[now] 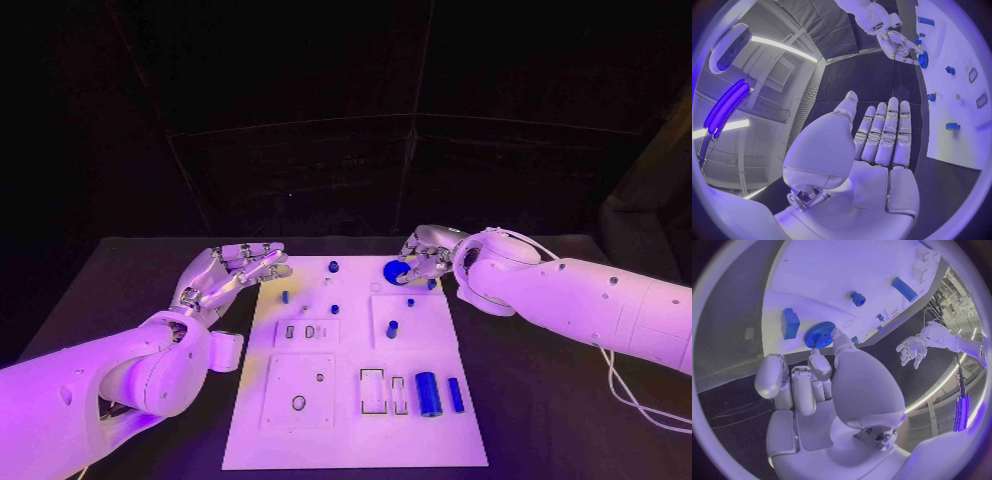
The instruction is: Assemble the parts on the task board
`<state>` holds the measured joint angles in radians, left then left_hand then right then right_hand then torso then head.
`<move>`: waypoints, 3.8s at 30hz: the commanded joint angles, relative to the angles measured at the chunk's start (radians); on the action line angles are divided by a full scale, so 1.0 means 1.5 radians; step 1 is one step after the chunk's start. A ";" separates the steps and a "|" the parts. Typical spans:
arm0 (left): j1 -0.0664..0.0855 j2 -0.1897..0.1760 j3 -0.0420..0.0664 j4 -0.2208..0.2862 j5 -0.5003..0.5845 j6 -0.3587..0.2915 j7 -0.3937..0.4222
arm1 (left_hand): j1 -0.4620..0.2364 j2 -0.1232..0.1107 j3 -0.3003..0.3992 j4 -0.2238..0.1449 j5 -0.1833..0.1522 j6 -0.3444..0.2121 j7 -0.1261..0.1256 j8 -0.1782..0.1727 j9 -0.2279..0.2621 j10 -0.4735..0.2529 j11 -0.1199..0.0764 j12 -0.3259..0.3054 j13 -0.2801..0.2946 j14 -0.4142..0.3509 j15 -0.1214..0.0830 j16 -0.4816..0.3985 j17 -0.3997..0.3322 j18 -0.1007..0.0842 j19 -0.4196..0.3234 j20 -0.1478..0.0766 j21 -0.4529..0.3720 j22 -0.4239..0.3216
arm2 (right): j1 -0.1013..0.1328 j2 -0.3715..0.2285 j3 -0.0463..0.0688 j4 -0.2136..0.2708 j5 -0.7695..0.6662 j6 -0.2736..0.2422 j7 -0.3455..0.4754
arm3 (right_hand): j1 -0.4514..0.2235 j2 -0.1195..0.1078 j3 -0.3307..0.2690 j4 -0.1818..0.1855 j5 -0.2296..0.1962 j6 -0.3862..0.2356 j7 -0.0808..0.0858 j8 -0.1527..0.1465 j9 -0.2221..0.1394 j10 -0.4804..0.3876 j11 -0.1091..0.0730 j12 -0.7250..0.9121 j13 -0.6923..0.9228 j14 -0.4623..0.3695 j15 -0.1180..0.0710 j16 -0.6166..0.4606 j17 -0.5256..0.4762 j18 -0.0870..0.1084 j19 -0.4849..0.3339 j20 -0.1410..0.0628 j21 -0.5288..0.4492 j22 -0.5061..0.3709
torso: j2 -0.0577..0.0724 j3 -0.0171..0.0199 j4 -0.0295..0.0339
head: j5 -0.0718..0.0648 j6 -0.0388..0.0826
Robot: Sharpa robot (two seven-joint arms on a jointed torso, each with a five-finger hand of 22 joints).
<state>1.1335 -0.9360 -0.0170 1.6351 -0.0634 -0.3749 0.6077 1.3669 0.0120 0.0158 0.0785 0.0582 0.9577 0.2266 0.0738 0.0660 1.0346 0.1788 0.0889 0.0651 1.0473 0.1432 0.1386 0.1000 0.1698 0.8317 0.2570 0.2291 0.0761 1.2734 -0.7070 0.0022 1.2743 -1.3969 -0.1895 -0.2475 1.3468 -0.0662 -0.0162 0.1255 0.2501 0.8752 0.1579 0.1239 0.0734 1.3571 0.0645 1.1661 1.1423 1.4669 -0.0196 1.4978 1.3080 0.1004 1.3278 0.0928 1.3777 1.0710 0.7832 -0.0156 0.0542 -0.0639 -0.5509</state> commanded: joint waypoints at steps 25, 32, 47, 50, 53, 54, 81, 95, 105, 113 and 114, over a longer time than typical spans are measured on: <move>0.001 0.002 0.001 -0.003 -0.005 0.014 -0.001 | 0.002 0.006 -0.001 -0.006 -0.002 0.001 0.002 -0.003 0.000 0.002 0.001 -0.003 0.000 -0.001 0.002 -0.005 -0.001 0.010 0.000 0.004 -0.005 -0.001 | 0.001 0.016 0.000 -0.011 -0.054 -0.001 -0.013 | 0.014 0.014 -0.007 -0.004 0.005 0.029 -0.007 0.021 0.003 0.045 -0.004 0.088 0.094 0.048 0.003 0.013 0.061 -0.005 0.009 0.000 0.007 0.014 | 0.001 -0.0001 -0.0001 | -0.003 -0.004; 0.001 0.002 0.001 -0.002 -0.006 0.017 -0.004 | 0.002 0.006 0.000 -0.006 -0.002 0.001 0.002 -0.003 0.000 0.003 0.001 -0.003 0.000 0.000 0.002 -0.005 -0.001 0.010 0.000 0.004 -0.005 -0.001 | 0.001 0.019 0.000 -0.014 -0.084 0.010 -0.019 | 0.037 0.030 0.008 -0.020 -0.029 0.052 -0.011 0.030 0.003 0.056 -0.008 0.113 0.122 0.049 0.000 0.015 0.068 -0.006 0.013 -0.003 0.010 0.021 | 0.001 0.0003 0.0001 | -0.003 -0.005; 0.001 0.001 0.000 -0.003 -0.007 0.018 -0.005 | 0.004 0.007 0.000 -0.008 -0.002 0.001 0.001 -0.003 -0.001 0.003 0.001 -0.003 -0.001 0.000 0.002 -0.006 -0.001 0.010 0.000 0.004 -0.005 -0.002 | 0.001 0.017 0.000 0.021 -0.101 -0.108 0.008 | 0.050 0.058 0.094 -0.051 -0.038 0.124 -0.032 0.044 0.006 0.090 -0.027 0.170 0.185 0.052 -0.016 0.021 0.086 -0.012 0.030 -0.018 0.023 0.050 | 0.001 0.0006 -0.0007 | -0.004 -0.003; 0.001 0.000 0.000 -0.003 -0.007 0.019 -0.005 | 0.004 0.009 0.001 -0.009 -0.002 0.002 0.001 -0.003 -0.001 0.003 0.001 -0.004 -0.001 0.000 0.002 -0.006 -0.001 0.010 0.001 0.004 -0.005 -0.002 | 0.001 0.013 0.000 0.045 -0.105 -0.137 0.008 | 0.039 0.053 0.100 -0.048 -0.032 0.124 -0.032 0.040 0.004 0.090 -0.027 0.169 0.185 0.052 -0.017 0.021 0.087 -0.012 0.030 -0.019 0.024 0.051 | 0.000 0.0000 -0.0003 | -0.003 -0.002; 0.001 0.000 0.000 -0.003 -0.007 0.019 -0.006 | 0.004 0.009 0.001 -0.009 -0.002 0.002 0.001 -0.003 -0.001 0.003 0.001 -0.004 -0.001 0.000 0.002 -0.006 -0.001 0.010 0.001 0.004 -0.005 -0.002 | 0.001 0.011 0.000 0.072 -0.125 -0.146 0.000 | 0.029 0.048 0.105 -0.046 -0.028 0.122 -0.031 0.036 0.003 0.089 -0.026 0.168 0.185 0.052 -0.016 0.021 0.087 -0.012 0.031 -0.019 0.024 0.052 | 0.000 -0.0008 0.0005 | -0.003 -0.001; 0.001 0.000 0.000 -0.004 -0.007 0.019 -0.006 | 0.004 0.009 0.001 -0.009 -0.002 0.002 0.001 -0.003 -0.001 0.003 0.001 -0.004 -0.001 0.000 0.002 -0.006 -0.001 0.010 0.001 0.004 -0.005 -0.002 | 0.001 0.012 0.000 0.080 -0.136 -0.145 -0.001 | 0.027 0.047 0.106 -0.045 -0.028 0.122 -0.031 0.035 0.002 0.089 -0.026 0.167 0.185 0.052 -0.016 0.021 0.087 -0.012 0.031 -0.019 0.024 0.051 | 0.000 -0.0006 0.0002 | -0.002 0.000; 0.001 0.006 0.001 -0.011 -0.007 0.020 -0.006 | 0.006 0.010 0.002 -0.010 -0.002 0.002 0.001 -0.003 -0.001 0.003 0.001 -0.004 -0.001 0.000 0.002 -0.007 -0.001 0.010 0.001 0.004 -0.005 -0.002 | -0.004 0.170 -0.005 0.003 -0.211 -0.045 -0.012 | 0.008 0.037 0.124 -0.042 -0.037 0.115 -0.026 0.021 -0.001 0.087 -0.022 0.162 0.183 0.051 -0.013 0.019 0.085 -0.013 0.031 -0.017 0.023 0.051 | 0.001 0.0005 -0.0001 | 0.009 -0.008; 0.001 0.006 0.001 -0.011 -0.007 0.020 -0.007 | 0.006 0.010 0.002 -0.011 -0.002 0.002 0.001 -0.004 -0.001 0.003 0.001 -0.004 -0.001 0.000 0.002 -0.008 -0.001 0.010 0.002 0.004 -0.006 -0.002 | -0.006 0.174 -0.005 -0.006 -0.225 -0.014 -0.030 | -0.006 0.022 0.130 -0.041 -0.049 0.105 -0.020 0.008 -0.003 0.080 -0.017 0.151 0.174 0.050 -0.009 0.017 0.080 -0.012 0.029 -0.013 0.020 0.046 | 0.001 0.0012 -0.0010 | 0.009 -0.011; 0.001 0.006 0.001 -0.012 -0.007 0.020 -0.007 | 0.006 0.010 0.002 -0.011 -0.002 0.002 0.001 -0.004 -0.001 0.003 0.001 -0.004 -0.001 0.000 0.002 -0.008 -0.001 0.010 0.002 0.004 -0.006 -0.002 | -0.006 0.181 -0.005 -0.012 -0.226 -0.006 -0.033 | -0.087 -0.012 0.082 0.008 -0.098 0.028 0.002 -0.040 -0.005 0.062 0.005 0.120 0.150 0.052 0.010 0.020 0.089 -0.011 0.026 0.004 0.017 0.042 | 0.001 0.0010 -0.0006 | 0.008 -0.010; 0.001 0.005 0.001 -0.012 -0.007 0.018 -0.010 | 0.006 0.010 0.002 -0.012 -0.002 0.002 0.001 -0.004 -0.001 0.003 0.001 -0.005 -0.001 0.000 0.002 -0.008 -0.001 0.010 0.002 0.004 -0.006 -0.003 | -0.006 0.183 -0.005 -0.016 -0.217 0.032 -0.037 | -0.172 0.006 0.011 0.103 -0.022 0.037 0.001 -0.037 -0.001 0.059 0.006 0.117 0.149 0.053 0.011 0.023 0.099 -0.011 0.026 0.007 0.017 0.041 | 0.002 0.0010 -0.0008 | 0.007 -0.011; 0.001 0.005 0.001 -0.012 -0.007 0.018 -0.010 | 0.006 0.010 0.002 -0.012 -0.002 0.002 0.001 -0.004 -0.001 0.003 0.001 -0.005 -0.001 0.000 0.002 -0.008 -0.001 0.010 0.002 0.004 -0.006 -0.003 | -0.006 0.183 -0.005 -0.017 -0.216 0.036 -0.038 | -0.172 0.008 0.008 0.105 -0.022 0.038 0.001 -0.036 -0.001 0.059 0.005 0.117 0.149 0.054 0.011 0.023 0.100 -0.011 0.026 0.007 0.017 0.042 | 0.001 0.0008 -0.0009 | 0.007 -0.011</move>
<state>1.1338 -0.9281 -0.0169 1.6160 -0.0664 -0.3567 0.5908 1.3762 0.0212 0.0186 0.0645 0.0582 0.9577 0.2266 0.0738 0.0660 1.0346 0.1788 0.0850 0.0651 1.0472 0.1432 0.1307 0.0997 0.1697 0.8316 0.2570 0.2248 0.0732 1.2626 -0.4332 -0.0056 1.2497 -1.7257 -0.1849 -0.2958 1.0932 -0.0560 -0.0022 0.2777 0.2137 0.9234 0.1597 0.0682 0.0702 1.4471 0.0700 1.3437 1.3081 1.4649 -0.0105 1.5284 1.3077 0.1008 1.3690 0.0949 1.4087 1.1347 0.7852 -0.0139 0.0526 -0.0527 -0.5675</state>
